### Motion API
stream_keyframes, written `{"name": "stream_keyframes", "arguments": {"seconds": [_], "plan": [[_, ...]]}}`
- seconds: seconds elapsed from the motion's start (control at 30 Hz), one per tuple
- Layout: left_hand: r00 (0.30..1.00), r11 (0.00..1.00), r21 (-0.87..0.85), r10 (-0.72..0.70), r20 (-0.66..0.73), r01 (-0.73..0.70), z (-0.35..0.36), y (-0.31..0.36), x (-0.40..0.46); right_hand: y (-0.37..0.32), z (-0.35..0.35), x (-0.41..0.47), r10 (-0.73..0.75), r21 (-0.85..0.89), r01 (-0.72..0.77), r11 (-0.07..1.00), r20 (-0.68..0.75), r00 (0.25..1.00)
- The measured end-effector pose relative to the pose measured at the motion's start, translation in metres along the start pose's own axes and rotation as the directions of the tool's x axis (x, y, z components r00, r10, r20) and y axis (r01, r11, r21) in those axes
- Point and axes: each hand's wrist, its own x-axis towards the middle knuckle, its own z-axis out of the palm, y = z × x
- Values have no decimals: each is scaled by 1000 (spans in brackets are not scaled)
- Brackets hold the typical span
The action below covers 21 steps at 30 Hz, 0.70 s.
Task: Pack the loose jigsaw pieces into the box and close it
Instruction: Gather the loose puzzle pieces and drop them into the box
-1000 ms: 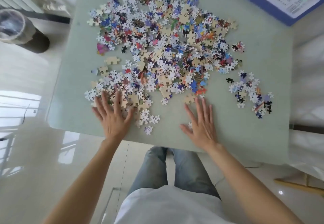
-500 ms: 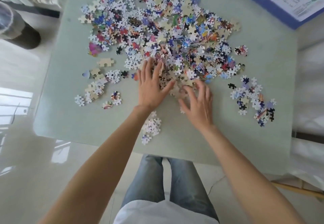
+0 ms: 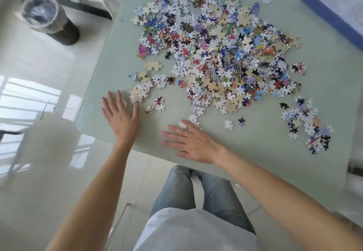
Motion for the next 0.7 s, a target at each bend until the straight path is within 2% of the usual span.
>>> {"name": "stream_keyframes", "arguments": {"seconds": [0.1,0.2,0.37,0.43,0.53,0.6,0.7], "plan": [[999,997,51,52,-1,-52,9,20,15,40,-10,0,143,-115,-138,984,34,989],[983,981,76,173,54,-177,22,52,26,87,-23,-1,319,-209,-313,927,-2,948],[912,926,-21,374,167,-376,48,114,26,129,-34,-9,400,-254,-398,882,-46,915],[882,904,-91,428,199,-418,56,138,21,137,-37,-16,429,-136,-442,886,-118,896],[834,860,-229,502,227,-456,63,166,13,136,-51,-32,466,226,-416,881,-260,846],[829,844,-293,516,218,-449,62,179,8,131,-66,-53,551,416,-406,814,-330,766],[874,874,-305,445,193,-378,55,186,-2,119,-83,-89,689,478,-502,721,-424,588]]}}
